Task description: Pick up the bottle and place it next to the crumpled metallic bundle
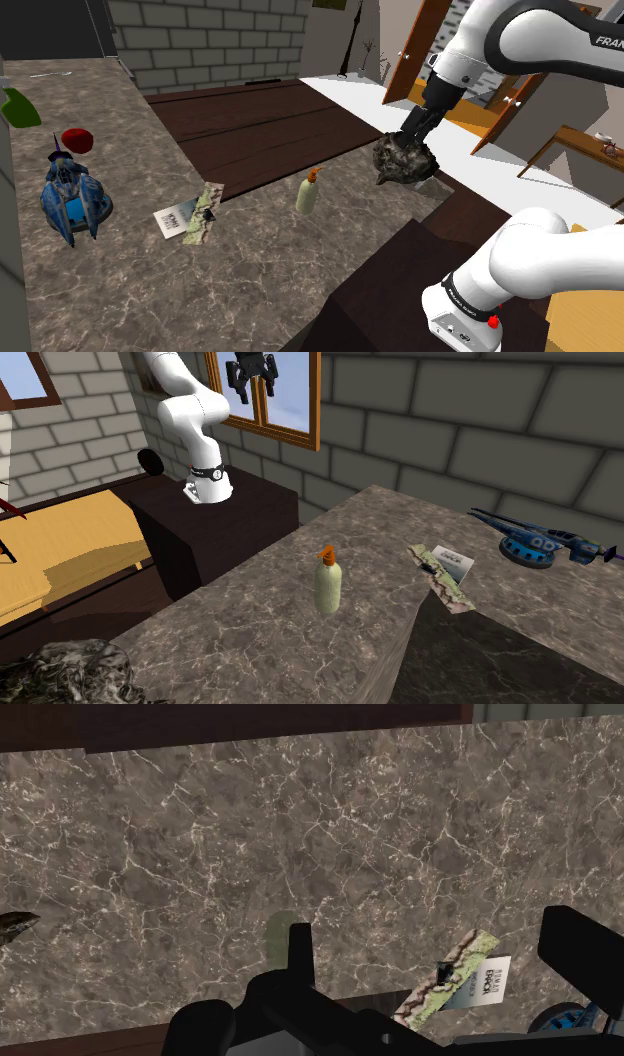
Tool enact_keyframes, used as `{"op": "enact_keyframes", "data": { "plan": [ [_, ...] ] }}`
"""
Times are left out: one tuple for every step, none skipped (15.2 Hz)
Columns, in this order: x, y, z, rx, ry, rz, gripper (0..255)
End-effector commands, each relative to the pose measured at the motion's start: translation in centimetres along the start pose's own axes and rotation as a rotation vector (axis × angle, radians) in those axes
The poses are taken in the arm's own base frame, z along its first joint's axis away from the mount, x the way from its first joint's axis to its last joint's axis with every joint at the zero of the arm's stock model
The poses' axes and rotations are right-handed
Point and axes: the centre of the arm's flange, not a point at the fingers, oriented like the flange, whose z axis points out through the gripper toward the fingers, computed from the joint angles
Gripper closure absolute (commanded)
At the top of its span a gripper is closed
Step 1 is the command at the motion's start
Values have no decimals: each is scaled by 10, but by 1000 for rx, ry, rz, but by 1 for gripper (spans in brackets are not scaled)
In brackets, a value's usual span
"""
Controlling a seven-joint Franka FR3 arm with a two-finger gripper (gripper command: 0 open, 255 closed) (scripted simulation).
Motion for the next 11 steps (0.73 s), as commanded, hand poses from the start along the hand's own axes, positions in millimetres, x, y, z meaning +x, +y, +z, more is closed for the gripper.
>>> {"op": "enact_keyframes", "data": {
  "plan": [
    [0,0,0,0,0,0,0],
    [9,3,9,0,-1,0,0],
    [18,6,19,0,-3,0,0],
    [27,8,28,0,-4,0,0],
    [36,11,38,0,-6,0,0],
    [45,14,47,1,-7,0,0],
    [54,17,57,1,-9,0,0],
    [63,20,66,1,-10,0,0],
    [72,23,76,1,-12,0,0],
    [81,25,85,1,-13,0,0],
    [90,28,95,1,-15,0,0]
  ]
}}
